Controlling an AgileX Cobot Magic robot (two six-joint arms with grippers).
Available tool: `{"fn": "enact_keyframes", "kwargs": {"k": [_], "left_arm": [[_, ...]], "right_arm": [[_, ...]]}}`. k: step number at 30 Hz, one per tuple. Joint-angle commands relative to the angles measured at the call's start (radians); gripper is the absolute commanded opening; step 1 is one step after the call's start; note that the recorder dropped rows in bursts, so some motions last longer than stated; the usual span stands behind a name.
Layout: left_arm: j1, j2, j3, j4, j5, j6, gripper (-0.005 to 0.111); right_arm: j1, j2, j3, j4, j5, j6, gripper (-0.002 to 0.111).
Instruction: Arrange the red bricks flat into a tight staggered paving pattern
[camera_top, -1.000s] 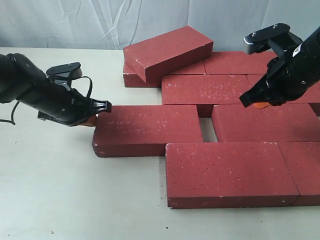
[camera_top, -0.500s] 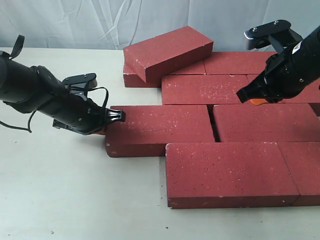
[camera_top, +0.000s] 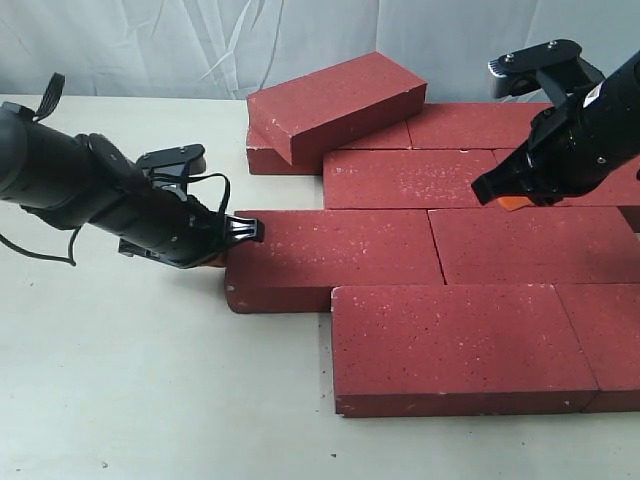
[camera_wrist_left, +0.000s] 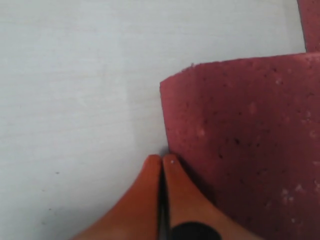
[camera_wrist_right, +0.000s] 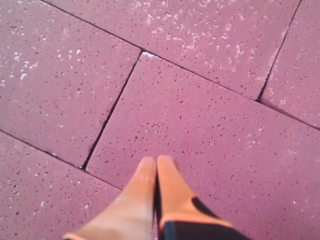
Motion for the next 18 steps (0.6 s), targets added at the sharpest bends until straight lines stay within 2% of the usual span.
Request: {"fn": "enact_keyframes", "kwargs": {"k": [1,8,12,13,18], "left_arm": [[-0.026,0.004,-0.003,-0.009,-0.013,0.025,0.000],[-0.039,0.004,-0.003,0.000,-0.023,0.025,0.000],[-0.030,0.004,-0.003,0.057,-0.017,0.021,0.019],[-0.009,0.002,-0.003,0.070,0.000,0.011,0.024],[0.095,0.002,-0.003,0.139,0.093,0.007,0.025]], "right_arm": [[-0.006,-0.010,0.005,0.005,-0.011,-0.003,-0.001],[-0.006,-0.010,0.005,0.003,-0.013,-0.003,-0.001],[-0.006,-0.010,0.005,0.003,-0.017,-0.003,-0.001],[-0.006,-0.010,0.005,0.003,-0.017,-0.003,-0.001],[-0.006,-0.010,0.005,0.003,-0.025,-0.003,-0.001]]}}
